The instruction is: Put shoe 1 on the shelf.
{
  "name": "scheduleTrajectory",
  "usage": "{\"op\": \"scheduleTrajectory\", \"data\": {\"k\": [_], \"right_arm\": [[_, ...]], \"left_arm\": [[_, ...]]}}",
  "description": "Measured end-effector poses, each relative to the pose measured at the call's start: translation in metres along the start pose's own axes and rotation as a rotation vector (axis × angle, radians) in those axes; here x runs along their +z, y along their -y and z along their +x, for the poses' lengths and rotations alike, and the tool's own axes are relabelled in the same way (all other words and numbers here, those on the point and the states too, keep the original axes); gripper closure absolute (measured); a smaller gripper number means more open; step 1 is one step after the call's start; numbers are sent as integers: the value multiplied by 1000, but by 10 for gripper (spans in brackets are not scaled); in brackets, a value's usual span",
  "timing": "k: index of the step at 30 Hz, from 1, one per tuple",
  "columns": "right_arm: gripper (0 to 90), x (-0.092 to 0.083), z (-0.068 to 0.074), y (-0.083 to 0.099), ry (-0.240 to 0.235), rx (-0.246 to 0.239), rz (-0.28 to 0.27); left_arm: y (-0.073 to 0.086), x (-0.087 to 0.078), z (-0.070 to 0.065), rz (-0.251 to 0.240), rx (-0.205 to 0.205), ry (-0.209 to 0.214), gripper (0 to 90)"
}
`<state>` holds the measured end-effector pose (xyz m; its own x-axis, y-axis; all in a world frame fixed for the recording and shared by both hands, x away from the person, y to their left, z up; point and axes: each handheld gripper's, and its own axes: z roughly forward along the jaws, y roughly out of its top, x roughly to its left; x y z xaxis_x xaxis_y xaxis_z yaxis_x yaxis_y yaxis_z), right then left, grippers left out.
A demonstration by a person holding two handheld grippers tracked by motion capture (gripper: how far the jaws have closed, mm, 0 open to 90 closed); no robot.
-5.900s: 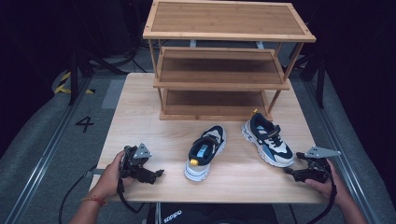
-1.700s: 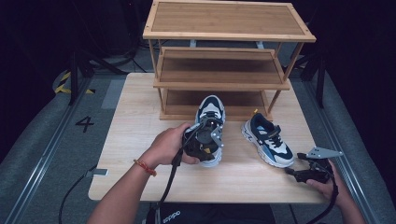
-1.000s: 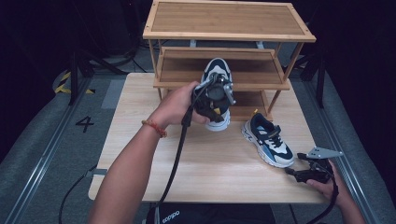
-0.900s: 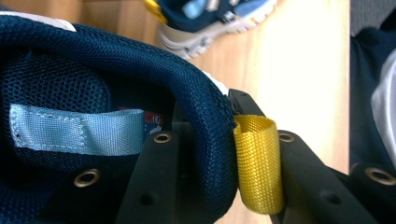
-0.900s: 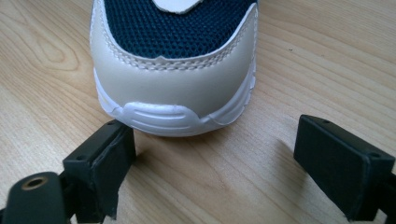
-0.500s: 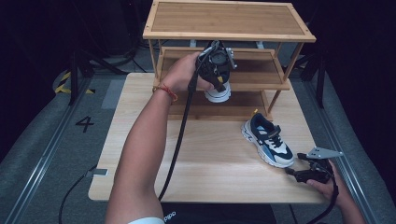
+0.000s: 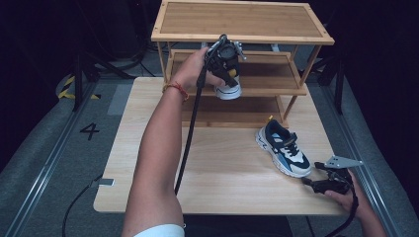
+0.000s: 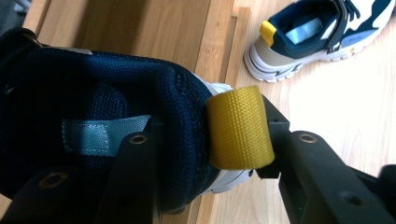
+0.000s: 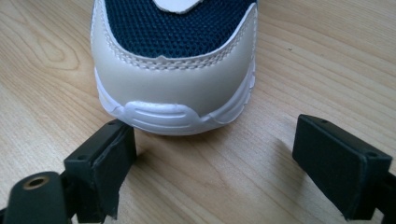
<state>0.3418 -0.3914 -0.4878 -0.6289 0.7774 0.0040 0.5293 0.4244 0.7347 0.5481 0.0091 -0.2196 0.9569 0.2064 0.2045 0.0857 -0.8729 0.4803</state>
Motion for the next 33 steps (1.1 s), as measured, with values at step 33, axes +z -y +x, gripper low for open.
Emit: {"op": "scheduleTrajectory", "data": {"k": [33], "right_arm": [[141,0,0,0,-1,0,-2]], "left_arm": [[68,-20,-58,-353,-282,-299,232]]}}
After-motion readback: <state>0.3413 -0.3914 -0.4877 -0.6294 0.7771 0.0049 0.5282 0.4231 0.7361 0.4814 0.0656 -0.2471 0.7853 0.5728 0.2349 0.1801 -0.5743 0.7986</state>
